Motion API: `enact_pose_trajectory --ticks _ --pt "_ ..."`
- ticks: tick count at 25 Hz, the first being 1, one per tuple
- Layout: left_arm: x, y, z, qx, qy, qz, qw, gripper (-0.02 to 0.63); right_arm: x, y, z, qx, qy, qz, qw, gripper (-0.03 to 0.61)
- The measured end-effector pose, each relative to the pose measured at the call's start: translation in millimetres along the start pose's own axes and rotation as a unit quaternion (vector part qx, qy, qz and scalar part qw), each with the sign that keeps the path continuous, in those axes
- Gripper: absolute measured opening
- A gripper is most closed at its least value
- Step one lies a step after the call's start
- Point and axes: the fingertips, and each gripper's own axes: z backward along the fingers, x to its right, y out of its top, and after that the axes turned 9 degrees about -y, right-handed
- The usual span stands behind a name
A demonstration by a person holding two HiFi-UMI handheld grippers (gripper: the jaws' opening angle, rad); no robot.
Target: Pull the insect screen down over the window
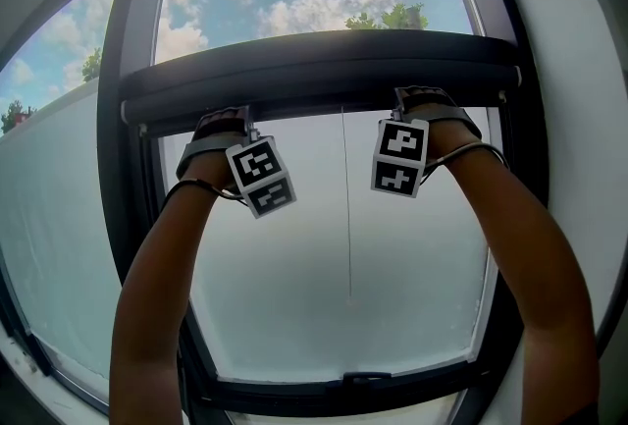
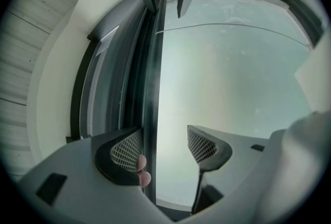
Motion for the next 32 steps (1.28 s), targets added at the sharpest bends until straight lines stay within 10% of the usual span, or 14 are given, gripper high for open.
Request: enact_pose_trajectory --ticks 32 --pt "107 -9 37 -0.018 -0.175 -0.012 0.9844 0.256 -88 3 58 -0.005 0.127 0.008 0.992 0.199"
